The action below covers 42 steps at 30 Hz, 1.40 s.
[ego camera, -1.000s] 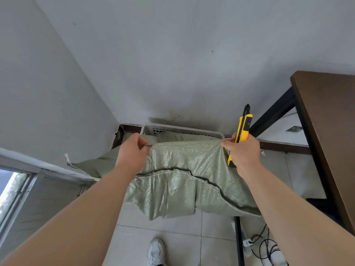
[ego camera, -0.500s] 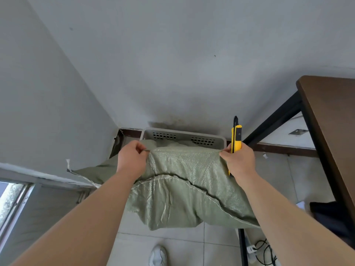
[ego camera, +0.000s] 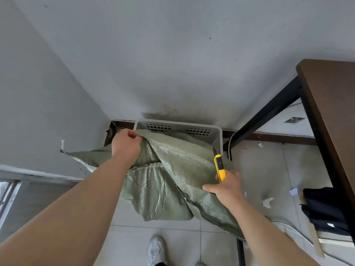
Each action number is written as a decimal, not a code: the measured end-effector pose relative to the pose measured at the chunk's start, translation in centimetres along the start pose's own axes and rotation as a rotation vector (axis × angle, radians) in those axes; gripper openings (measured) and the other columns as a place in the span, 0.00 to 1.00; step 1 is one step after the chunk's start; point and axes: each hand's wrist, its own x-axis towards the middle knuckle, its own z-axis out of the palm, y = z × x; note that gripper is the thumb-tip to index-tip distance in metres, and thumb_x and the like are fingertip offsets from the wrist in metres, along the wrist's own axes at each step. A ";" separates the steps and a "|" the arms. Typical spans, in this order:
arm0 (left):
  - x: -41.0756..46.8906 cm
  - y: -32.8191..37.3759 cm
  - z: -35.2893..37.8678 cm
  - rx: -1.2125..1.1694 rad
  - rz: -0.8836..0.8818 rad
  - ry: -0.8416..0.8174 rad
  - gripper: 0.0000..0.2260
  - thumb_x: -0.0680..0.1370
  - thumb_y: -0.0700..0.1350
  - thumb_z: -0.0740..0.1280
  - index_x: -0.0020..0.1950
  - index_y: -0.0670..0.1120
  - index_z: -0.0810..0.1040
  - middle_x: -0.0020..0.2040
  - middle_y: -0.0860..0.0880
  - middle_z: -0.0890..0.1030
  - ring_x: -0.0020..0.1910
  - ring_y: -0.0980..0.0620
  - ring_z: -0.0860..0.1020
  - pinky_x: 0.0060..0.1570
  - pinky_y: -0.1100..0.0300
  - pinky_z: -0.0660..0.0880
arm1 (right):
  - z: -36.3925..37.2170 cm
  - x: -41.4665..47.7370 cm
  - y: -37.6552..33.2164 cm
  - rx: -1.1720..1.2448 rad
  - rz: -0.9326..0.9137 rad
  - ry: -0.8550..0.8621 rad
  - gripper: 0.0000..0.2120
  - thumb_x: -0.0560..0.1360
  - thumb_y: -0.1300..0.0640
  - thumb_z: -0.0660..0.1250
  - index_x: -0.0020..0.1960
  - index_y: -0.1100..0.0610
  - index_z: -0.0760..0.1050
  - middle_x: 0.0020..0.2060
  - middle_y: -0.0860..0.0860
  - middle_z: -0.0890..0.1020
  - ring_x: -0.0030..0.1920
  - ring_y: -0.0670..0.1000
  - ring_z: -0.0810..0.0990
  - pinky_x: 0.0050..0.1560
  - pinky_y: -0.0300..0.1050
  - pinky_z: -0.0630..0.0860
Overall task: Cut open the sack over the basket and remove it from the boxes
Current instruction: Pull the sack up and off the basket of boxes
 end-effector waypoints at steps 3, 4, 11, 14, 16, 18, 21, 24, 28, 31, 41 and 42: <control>0.1 -0.1 0.0 -0.008 0.005 0.003 0.05 0.76 0.43 0.67 0.50 0.45 0.78 0.38 0.52 0.77 0.32 0.53 0.73 0.35 0.59 0.70 | 1.6 -0.2 1.1 -0.113 -0.046 0.039 0.17 0.58 0.57 0.80 0.37 0.55 0.72 0.49 0.51 0.71 0.44 0.52 0.75 0.38 0.38 0.70; 0.1 -0.1 0.1 -0.018 0.002 0.006 0.05 0.76 0.43 0.67 0.51 0.45 0.79 0.39 0.52 0.78 0.32 0.53 0.73 0.33 0.60 0.70 | 1.9 -0.1 1.4 -0.143 -0.068 0.065 0.16 0.59 0.56 0.78 0.36 0.53 0.71 0.47 0.50 0.72 0.47 0.54 0.74 0.42 0.43 0.71; -0.2 -0.9 0.1 0.103 0.091 0.020 0.08 0.78 0.48 0.64 0.52 0.49 0.82 0.38 0.51 0.81 0.32 0.51 0.75 0.34 0.60 0.72 | 2.5 1.4 2.4 -0.106 -0.067 0.132 0.11 0.68 0.62 0.70 0.35 0.52 0.69 0.30 0.52 0.77 0.33 0.57 0.77 0.35 0.48 0.74; -0.3 -1.4 0.0 0.176 0.092 0.034 0.06 0.76 0.55 0.63 0.46 0.58 0.80 0.39 0.53 0.82 0.46 0.44 0.79 0.48 0.50 0.78 | 2.2 2.0 2.4 -0.123 -0.102 0.143 0.11 0.72 0.60 0.68 0.36 0.51 0.68 0.30 0.51 0.75 0.31 0.53 0.74 0.30 0.44 0.67; -0.6 -1.6 -0.1 0.223 0.092 0.031 0.07 0.76 0.57 0.62 0.43 0.60 0.78 0.36 0.53 0.81 0.49 0.41 0.79 0.50 0.46 0.78 | 1.7 2.3 2.2 -0.104 -0.123 0.173 0.11 0.72 0.61 0.68 0.36 0.52 0.68 0.30 0.51 0.75 0.30 0.52 0.73 0.29 0.43 0.65; -0.8 -1.5 -0.3 0.210 0.088 0.007 0.07 0.78 0.55 0.62 0.45 0.56 0.79 0.33 0.50 0.80 0.40 0.45 0.79 0.42 0.53 0.77 | 1.4 2.6 2.2 -0.077 -0.144 0.183 0.10 0.73 0.61 0.67 0.37 0.53 0.69 0.31 0.51 0.75 0.30 0.52 0.73 0.29 0.43 0.66; -0.9 -1.2 -0.4 0.171 0.093 -0.015 0.08 0.79 0.49 0.63 0.50 0.49 0.80 0.35 0.53 0.78 0.33 0.52 0.75 0.36 0.59 0.70 | 1.5 2.3 2.0 -0.031 -0.151 0.133 0.08 0.72 0.61 0.68 0.39 0.55 0.70 0.32 0.53 0.76 0.29 0.52 0.72 0.30 0.46 0.70; -0.9 -1.8 -0.3 0.159 0.113 -0.050 0.08 0.79 0.45 0.64 0.55 0.46 0.81 0.42 0.53 0.78 0.41 0.53 0.75 0.46 0.60 0.69 | 1.9 1.5 1.5 -0.047 -0.179 0.096 0.14 0.65 0.54 0.75 0.41 0.55 0.70 0.38 0.52 0.76 0.33 0.52 0.74 0.32 0.46 0.71; -1.2 -3.2 0.1 0.150 0.119 -0.039 0.07 0.79 0.43 0.64 0.54 0.45 0.80 0.38 0.55 0.77 0.35 0.60 0.73 0.44 0.60 0.69 | 2.7 1.6 2.0 -0.230 -0.297 0.133 0.18 0.62 0.55 0.78 0.45 0.56 0.73 0.50 0.47 0.73 0.47 0.52 0.75 0.47 0.46 0.73; -1.3 -3.8 0.3 0.121 0.122 -0.025 0.06 0.79 0.42 0.64 0.53 0.45 0.79 0.38 0.55 0.76 0.34 0.61 0.72 0.41 0.60 0.69 | 3.0 1.9 2.5 -0.296 -0.320 0.210 0.12 0.67 0.58 0.75 0.45 0.57 0.74 0.48 0.49 0.74 0.49 0.54 0.74 0.47 0.47 0.71; -2.0 -4.7 0.1 0.168 0.198 -0.001 0.08 0.78 0.36 0.58 0.47 0.48 0.72 0.39 0.51 0.76 0.35 0.49 0.75 0.31 0.60 0.68 | 2.4 3.2 1.7 -0.193 -0.245 0.326 0.05 0.73 0.59 0.69 0.40 0.57 0.74 0.30 0.52 0.78 0.33 0.57 0.77 0.33 0.48 0.72; -1.9 -4.8 0.0 0.193 0.215 -0.030 0.10 0.77 0.36 0.58 0.44 0.49 0.74 0.40 0.50 0.77 0.35 0.49 0.74 0.31 0.60 0.68 | 2.4 3.3 1.7 -0.158 -0.225 0.320 0.06 0.73 0.59 0.69 0.40 0.56 0.74 0.30 0.52 0.77 0.32 0.57 0.77 0.33 0.48 0.72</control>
